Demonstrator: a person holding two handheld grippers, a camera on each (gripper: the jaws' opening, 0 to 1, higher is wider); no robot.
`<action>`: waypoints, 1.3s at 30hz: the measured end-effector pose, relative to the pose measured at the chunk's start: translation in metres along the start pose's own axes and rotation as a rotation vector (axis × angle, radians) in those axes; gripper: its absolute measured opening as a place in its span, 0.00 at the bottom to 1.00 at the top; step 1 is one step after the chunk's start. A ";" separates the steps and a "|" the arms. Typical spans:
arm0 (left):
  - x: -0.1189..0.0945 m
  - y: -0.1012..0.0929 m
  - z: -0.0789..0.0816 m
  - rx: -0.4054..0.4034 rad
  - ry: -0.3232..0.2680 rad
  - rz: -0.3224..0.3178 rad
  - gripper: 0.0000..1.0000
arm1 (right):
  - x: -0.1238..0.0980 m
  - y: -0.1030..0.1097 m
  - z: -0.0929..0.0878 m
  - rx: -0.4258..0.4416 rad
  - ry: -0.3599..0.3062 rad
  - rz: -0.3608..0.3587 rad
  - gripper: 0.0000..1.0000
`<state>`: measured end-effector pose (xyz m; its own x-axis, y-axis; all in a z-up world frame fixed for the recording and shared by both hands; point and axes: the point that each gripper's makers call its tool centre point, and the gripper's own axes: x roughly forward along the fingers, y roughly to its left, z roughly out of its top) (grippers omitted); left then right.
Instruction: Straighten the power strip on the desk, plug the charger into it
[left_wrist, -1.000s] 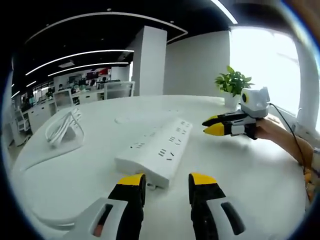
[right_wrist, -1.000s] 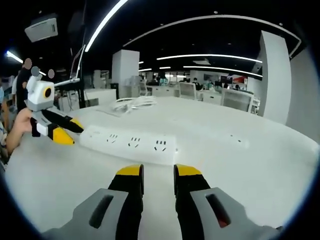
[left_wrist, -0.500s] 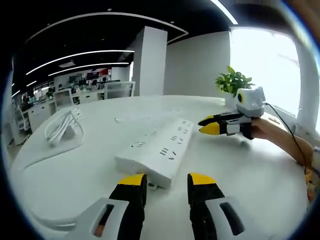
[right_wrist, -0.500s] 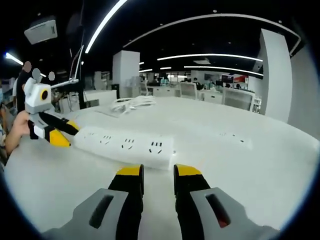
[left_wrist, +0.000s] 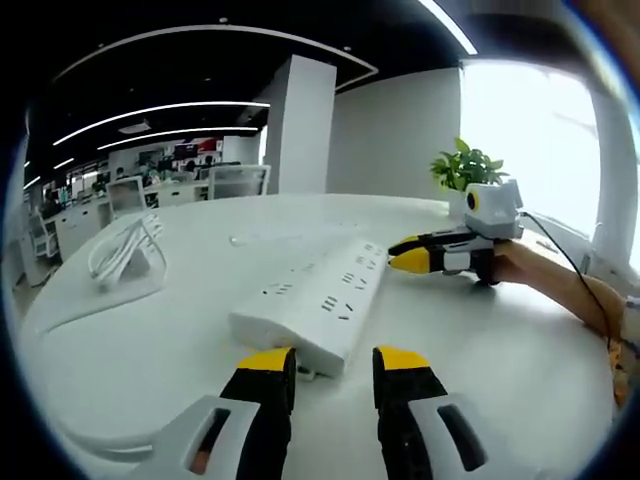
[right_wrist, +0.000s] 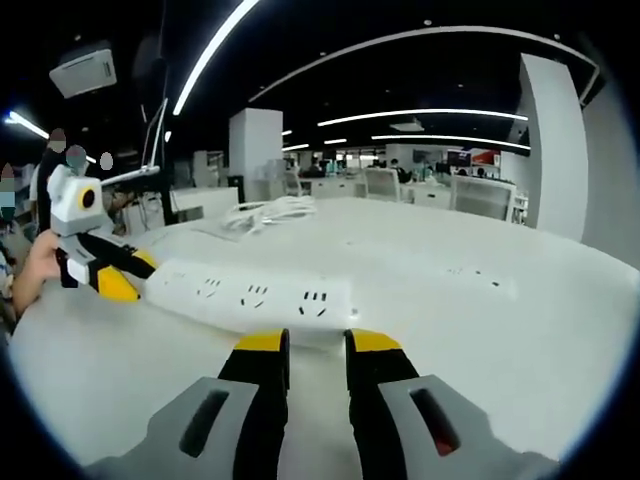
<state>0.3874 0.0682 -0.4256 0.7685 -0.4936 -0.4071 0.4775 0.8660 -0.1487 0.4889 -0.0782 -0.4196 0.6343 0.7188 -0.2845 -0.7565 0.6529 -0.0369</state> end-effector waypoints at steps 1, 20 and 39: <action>0.000 0.000 0.000 0.000 0.000 0.000 0.31 | 0.000 0.000 0.000 0.001 -0.003 -0.002 0.22; 0.000 0.002 0.001 -0.023 -0.022 -0.030 0.29 | 0.002 -0.003 0.003 0.070 -0.034 -0.005 0.23; -0.001 0.004 0.000 -0.024 -0.039 -0.053 0.26 | -0.001 0.000 0.001 0.025 -0.012 -0.012 0.22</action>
<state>0.3890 0.0723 -0.4258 0.7584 -0.5414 -0.3630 0.5081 0.8399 -0.1910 0.4884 -0.0791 -0.4179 0.6456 0.7134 -0.2726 -0.7445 0.6674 -0.0167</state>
